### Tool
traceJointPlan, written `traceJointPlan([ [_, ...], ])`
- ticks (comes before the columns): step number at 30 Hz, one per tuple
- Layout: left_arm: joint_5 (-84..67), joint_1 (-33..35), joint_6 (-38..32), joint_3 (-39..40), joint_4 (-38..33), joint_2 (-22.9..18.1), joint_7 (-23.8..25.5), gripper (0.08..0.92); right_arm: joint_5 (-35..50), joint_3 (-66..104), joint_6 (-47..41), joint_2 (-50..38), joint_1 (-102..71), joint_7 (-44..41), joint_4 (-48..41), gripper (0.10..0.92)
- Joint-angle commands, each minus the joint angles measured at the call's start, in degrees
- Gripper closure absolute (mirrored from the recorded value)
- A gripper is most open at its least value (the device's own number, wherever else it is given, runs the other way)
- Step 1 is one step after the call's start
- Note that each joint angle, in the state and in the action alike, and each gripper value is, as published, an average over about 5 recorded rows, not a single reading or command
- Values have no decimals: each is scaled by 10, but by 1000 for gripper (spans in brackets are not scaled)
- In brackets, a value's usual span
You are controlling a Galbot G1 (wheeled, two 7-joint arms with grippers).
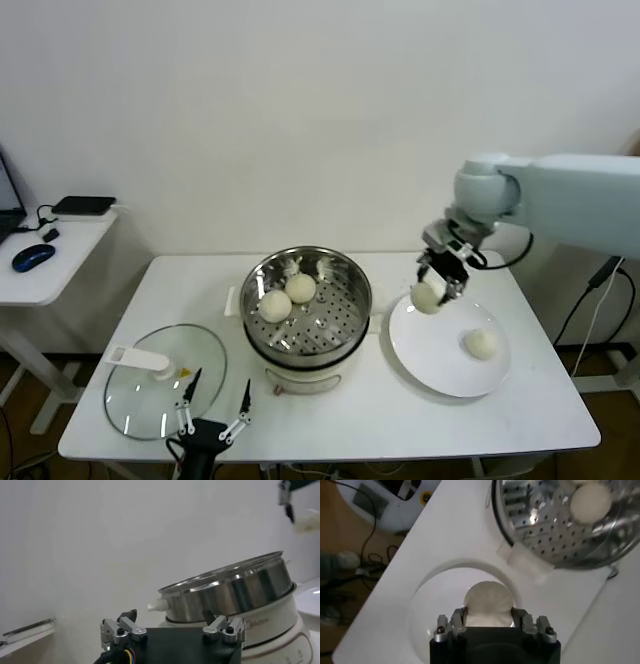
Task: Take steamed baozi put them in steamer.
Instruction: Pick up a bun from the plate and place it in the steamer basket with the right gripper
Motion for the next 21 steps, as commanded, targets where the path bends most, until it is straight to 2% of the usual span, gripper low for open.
traceJointPlan([
  [1, 3, 3, -1, 0, -3, -5, -1, 177, -46, 95, 98, 118, 35, 14, 34, 411],
  [9, 1, 2, -1, -4, -4, -8, -2, 177, -61, 111, 160, 200, -23, 55, 25, 389],
  [21, -2, -1, 0, -5, -2, -9, -3, 177, -108, 67, 246, 215, -103, 101, -41, 395],
])
